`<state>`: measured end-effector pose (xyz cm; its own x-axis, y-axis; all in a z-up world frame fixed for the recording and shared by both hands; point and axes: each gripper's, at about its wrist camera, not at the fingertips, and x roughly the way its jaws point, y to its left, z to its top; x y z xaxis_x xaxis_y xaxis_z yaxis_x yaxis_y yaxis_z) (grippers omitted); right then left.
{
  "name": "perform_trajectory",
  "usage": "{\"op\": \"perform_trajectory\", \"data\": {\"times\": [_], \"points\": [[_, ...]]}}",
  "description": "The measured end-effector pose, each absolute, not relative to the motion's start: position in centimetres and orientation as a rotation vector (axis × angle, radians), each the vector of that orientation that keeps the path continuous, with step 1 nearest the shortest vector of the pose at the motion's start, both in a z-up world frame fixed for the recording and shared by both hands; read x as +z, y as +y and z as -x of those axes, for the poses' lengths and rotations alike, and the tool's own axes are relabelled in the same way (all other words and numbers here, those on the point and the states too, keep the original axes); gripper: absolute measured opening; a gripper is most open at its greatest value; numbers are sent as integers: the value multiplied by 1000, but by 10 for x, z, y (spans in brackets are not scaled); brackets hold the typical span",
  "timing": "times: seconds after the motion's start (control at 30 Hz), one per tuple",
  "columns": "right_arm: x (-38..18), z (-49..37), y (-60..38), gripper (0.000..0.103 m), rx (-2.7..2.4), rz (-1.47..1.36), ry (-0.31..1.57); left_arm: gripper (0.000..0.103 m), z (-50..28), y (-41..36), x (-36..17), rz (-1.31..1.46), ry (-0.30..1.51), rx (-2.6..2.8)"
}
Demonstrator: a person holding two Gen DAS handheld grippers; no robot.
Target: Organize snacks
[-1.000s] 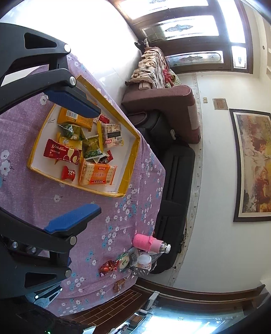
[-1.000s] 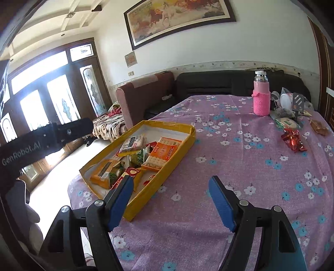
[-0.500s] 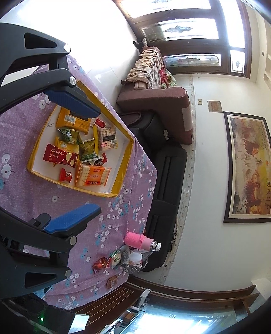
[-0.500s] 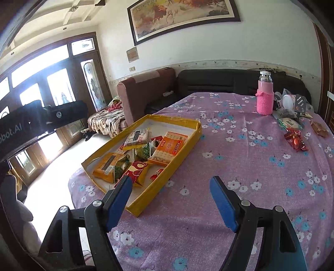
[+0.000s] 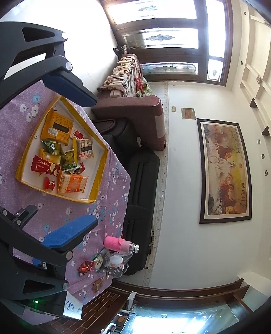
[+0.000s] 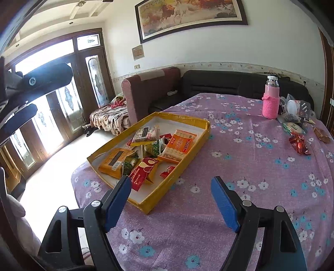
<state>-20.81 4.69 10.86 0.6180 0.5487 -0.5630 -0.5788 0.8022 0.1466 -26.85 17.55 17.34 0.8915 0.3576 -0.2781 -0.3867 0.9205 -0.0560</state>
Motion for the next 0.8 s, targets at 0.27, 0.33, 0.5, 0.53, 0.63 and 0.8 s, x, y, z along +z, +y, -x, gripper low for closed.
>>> {"op": "perform_trajectory", "data": {"times": [0.27, 0.33, 0.5, 0.53, 0.63, 0.8], "points": [[105, 209, 49, 82, 645, 54, 642, 103, 258, 182, 158, 138, 345, 373], [104, 209, 50, 82, 644, 54, 646, 103, 255, 183, 155, 143, 363, 370], [102, 207, 51, 82, 643, 54, 654, 103, 252, 184, 151, 149, 387, 365], [102, 207, 51, 82, 643, 53, 655, 103, 252, 184, 150, 149, 389, 364], [101, 206, 50, 82, 642, 48, 658, 103, 250, 183, 150, 148, 395, 361], [98, 204, 47, 82, 641, 39, 666, 103, 247, 182, 147, 157, 419, 344]]}}
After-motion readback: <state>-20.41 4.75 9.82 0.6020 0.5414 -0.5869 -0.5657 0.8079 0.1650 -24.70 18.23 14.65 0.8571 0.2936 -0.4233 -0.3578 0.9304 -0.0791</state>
